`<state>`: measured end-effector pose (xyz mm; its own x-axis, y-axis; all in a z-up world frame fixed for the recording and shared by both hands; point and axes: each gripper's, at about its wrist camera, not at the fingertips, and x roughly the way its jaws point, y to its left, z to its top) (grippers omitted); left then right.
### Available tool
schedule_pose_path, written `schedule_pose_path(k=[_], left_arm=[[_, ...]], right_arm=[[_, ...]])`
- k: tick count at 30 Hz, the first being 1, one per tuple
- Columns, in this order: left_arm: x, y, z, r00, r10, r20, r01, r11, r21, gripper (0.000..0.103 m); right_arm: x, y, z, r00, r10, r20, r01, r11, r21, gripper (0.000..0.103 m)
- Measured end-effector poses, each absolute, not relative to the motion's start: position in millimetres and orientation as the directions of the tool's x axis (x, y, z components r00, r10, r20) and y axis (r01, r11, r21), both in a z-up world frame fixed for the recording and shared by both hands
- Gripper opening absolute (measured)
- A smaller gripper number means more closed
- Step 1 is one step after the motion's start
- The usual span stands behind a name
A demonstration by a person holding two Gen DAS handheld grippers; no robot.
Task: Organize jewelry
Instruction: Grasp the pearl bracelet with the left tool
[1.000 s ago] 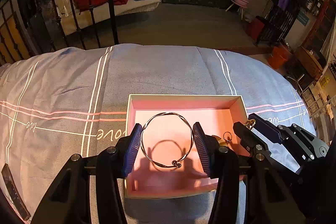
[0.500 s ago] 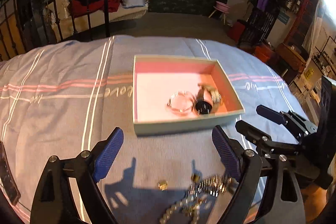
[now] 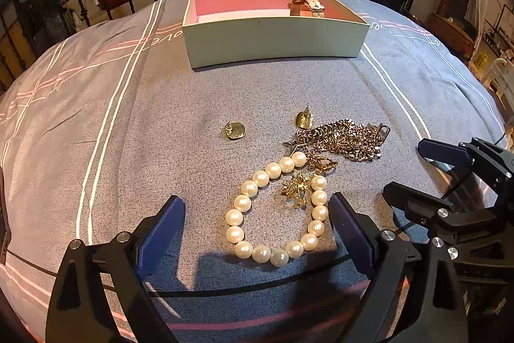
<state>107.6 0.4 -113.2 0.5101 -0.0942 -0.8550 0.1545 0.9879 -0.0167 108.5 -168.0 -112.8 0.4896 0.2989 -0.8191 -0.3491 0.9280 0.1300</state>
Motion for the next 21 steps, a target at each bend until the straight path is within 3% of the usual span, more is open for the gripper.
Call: schedule_pose_path(k=[2,4,6,9,11,12,21], left_arm=[[106.5,-0.4,-110.2,0.519,-0.097,-0.849,0.17,0.985,-0.009,0.077],[100.7,-1.9,-107.1,0.534,-0.118,-0.837,0.194,0.981,-0.015,0.052],[97.4,-3.2,-103.7,0.546,-0.155,-0.823,0.226,0.974,-0.033,0.039],[94.0,-1.1,-97.0,0.556,-0.259,-0.79,0.274,0.954,-0.12,0.03],[93.8,1.2,-90.4,0.568,-0.299,-0.766,0.285,0.945,-0.158,0.013],[93.9,1.4,-87.5,0.572,-0.307,-0.761,0.287,0.944,-0.165,0.009],[96.8,28.0,-67.0,0.635,-0.267,-0.725,0.202,0.963,-0.177,0.009]], right_arm=[[109.8,-168.0,-111.4,0.489,0.297,-0.82,-0.342,0.93,0.133,0.074],[109.1,-165.2,-111.1,0.492,0.285,-0.822,-0.351,0.93,0.112,0.075],[109.7,-162.3,-109.8,0.493,0.275,-0.825,-0.358,0.929,0.096,0.075],[113.2,-156.7,-107.5,0.478,0.298,-0.826,-0.38,0.918,0.112,0.076],[118.0,-150.5,-107.5,0.471,0.303,-0.829,-0.398,0.911,0.107,0.078],[120.7,-148.1,-107.6,0.466,0.311,-0.828,-0.406,0.907,0.112,0.079],[124.7,-135.9,-105.3,0.464,0.332,-0.821,-0.433,0.894,0.117,0.079]])
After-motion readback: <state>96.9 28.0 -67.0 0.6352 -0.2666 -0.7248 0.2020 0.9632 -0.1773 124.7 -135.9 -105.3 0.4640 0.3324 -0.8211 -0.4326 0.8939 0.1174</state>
